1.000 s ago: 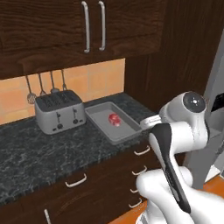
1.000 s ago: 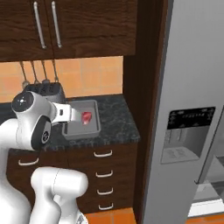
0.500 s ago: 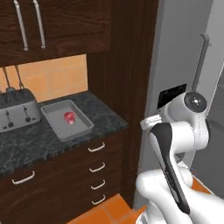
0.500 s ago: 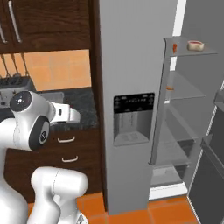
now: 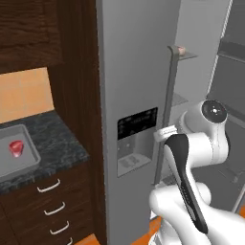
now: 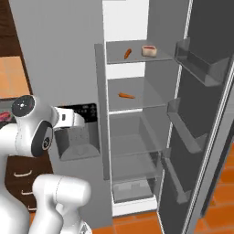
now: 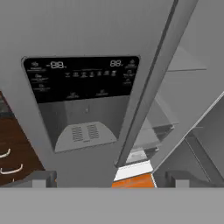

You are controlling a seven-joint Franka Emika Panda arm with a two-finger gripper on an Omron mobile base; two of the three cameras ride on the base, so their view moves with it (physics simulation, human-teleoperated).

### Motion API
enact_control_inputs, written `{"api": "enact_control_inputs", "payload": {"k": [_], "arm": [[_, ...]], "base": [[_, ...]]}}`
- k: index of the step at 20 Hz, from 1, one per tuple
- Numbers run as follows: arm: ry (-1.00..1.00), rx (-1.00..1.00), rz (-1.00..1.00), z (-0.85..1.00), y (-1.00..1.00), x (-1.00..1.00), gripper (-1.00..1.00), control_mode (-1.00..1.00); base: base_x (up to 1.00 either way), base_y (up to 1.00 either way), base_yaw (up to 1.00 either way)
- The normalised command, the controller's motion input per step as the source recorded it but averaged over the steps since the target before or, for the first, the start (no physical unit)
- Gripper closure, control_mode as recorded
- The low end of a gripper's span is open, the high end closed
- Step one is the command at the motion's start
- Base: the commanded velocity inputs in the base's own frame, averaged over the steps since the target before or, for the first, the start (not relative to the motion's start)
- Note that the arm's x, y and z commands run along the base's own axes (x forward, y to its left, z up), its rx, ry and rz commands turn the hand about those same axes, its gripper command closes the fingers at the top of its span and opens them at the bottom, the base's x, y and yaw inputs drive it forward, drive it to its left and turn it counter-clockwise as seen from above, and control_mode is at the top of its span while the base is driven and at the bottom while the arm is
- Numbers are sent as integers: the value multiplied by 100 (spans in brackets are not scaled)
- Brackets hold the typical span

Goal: Place one carrot and one steak in each tupperware on the nearby counter, to pack two identical lunches.

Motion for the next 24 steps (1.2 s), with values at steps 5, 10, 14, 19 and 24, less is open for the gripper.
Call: {"api": "enact_control_inputs", "payload": {"k": [5,10,14,19,24], "arm": [[0,0,0,0,0,0,-100,100],[0,0,0,0,0,0,-100,100],[0,0,0,0,0,0,-100,100],[0,0,0,0,0,0,-100,100],[0,0,0,0,0,0,-100,100]], "base": [[55,-86,5],[71,-36,29],[99,0,38],[53,-41,30],[18,-55,13]]}}
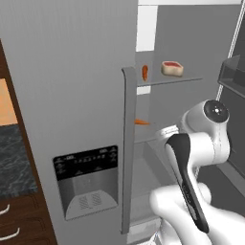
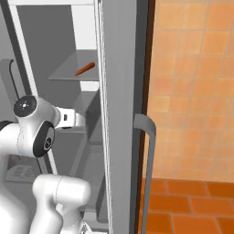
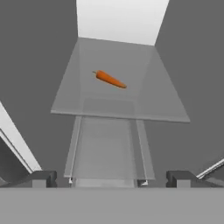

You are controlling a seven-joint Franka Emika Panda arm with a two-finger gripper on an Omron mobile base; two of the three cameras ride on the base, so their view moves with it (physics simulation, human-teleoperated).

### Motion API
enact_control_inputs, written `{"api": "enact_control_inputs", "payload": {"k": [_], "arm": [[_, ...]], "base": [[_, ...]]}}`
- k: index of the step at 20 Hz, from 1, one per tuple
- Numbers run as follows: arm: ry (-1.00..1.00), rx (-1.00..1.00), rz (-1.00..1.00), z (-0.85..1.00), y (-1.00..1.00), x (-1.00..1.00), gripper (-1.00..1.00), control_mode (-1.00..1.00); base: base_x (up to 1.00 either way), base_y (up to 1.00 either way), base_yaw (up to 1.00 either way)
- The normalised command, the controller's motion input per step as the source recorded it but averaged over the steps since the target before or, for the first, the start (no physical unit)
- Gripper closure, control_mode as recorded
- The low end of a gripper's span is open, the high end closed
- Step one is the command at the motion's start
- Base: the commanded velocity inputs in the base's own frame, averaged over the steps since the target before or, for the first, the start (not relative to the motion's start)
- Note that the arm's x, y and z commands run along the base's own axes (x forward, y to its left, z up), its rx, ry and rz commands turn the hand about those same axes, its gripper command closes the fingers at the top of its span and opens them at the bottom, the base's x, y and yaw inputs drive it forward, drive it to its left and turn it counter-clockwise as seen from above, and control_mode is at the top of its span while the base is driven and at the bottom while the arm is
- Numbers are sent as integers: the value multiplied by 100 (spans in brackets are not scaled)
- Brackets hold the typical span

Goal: Place one carrot and one steak in each tupperware on the nearby counter, to pack two identical lunches.

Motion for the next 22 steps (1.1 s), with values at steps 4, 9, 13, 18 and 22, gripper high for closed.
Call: {"api": "enact_control_inputs", "payload": {"k": [4,9,13,18,22], "arm": [[0,4,5,-32,0,67,-100,-100],[0,9,7,-37,-7,99,-100,-100],[0,2,1,-19,-1,100,-100,-100],[0,-3,8,-6,0,79,-100,-100],[12,-13,15,-7,0,64,-100,-100]], "base": [[10,0,2],[0,0,0],[0,0,0],[0,0,0],[0,0,0]]}}
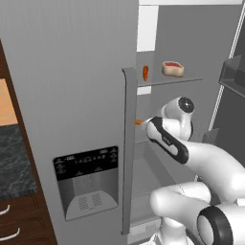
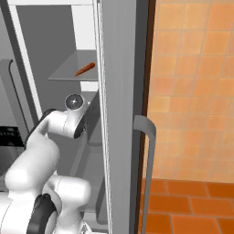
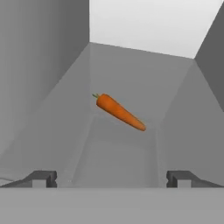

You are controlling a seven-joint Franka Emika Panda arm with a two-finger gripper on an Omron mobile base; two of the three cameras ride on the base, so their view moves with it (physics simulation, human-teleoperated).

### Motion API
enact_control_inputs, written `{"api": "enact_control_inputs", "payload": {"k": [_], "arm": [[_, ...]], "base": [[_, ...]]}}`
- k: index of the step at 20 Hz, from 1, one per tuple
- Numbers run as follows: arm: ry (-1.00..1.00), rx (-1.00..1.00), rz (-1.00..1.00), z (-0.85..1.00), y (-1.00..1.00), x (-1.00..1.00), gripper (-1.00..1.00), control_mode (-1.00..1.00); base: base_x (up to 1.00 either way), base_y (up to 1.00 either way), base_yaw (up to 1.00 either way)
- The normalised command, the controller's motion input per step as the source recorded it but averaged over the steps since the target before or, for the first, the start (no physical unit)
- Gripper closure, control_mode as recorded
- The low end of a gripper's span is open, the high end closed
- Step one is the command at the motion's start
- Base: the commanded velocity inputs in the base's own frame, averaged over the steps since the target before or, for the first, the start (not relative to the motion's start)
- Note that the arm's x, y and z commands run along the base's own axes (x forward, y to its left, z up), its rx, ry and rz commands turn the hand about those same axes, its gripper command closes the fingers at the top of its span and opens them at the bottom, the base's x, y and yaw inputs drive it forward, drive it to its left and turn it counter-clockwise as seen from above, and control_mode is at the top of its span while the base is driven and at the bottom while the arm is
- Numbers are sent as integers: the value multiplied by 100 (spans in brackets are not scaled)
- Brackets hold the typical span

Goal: Place one carrot and one steak in each tupperware on the nearby counter, to pack two identical lunches.

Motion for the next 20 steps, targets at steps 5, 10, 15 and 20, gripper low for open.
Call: {"api": "enact_control_inputs", "payload": {"k": [5,10,15,20], "arm": [[21,-9,12,-17,0,59,-100,-100],[6,-4,11,-38,0,52,-100,-100],[0,0,11,-45,0,49,-100,-100],[1,-2,11,-44,0,60,-100,-100]], "base": [[0,0,0],[0,0,0],[0,0,0],[0,0,0]]}}
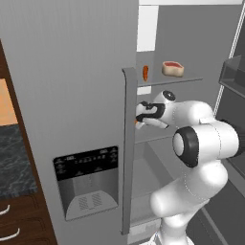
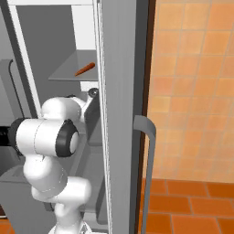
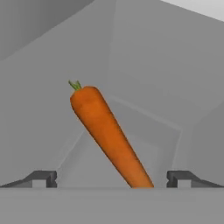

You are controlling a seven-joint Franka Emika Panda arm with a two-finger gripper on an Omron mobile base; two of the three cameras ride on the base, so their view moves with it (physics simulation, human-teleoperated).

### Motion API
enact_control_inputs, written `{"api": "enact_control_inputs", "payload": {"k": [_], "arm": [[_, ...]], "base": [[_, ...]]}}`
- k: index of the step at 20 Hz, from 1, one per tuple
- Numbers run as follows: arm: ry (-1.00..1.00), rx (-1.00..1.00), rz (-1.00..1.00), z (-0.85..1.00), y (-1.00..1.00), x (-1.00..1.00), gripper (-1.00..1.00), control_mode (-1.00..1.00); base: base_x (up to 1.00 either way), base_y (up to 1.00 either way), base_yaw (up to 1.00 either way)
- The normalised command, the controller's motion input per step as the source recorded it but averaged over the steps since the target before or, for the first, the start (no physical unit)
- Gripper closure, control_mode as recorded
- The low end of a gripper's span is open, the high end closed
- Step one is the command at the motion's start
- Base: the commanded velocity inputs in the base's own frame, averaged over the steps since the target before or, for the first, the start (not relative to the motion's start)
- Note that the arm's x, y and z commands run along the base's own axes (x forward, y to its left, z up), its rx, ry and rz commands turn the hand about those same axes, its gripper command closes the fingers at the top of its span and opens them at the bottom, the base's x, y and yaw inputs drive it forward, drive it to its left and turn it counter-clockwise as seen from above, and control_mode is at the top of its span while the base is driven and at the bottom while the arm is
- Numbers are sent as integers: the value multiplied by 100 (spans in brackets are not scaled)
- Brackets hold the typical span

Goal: Place one carrot and one steak in each tupperware on the nearby counter, to pack two identical lunches.

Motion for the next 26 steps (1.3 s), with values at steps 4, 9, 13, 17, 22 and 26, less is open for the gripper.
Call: {"api": "enact_control_inputs", "payload": {"k": [4,9,13,17,22,26], "arm": [[4,-1,10,-35,0,71,-100,-100],[6,-3,10,-38,0,59,-100,-100],[1,-27,5,-97,33,-45,100,-100],[0,-17,0,-82,12,-98,100,-100],[0,0,0,-15,-45,-100,100,-100],[-2,0,0,0,-17,-100,100,-100]], "base": [[0,0,0],[0,0,0],[0,0,0],[0,0,0],[0,0,0],[0,0,0]]}}
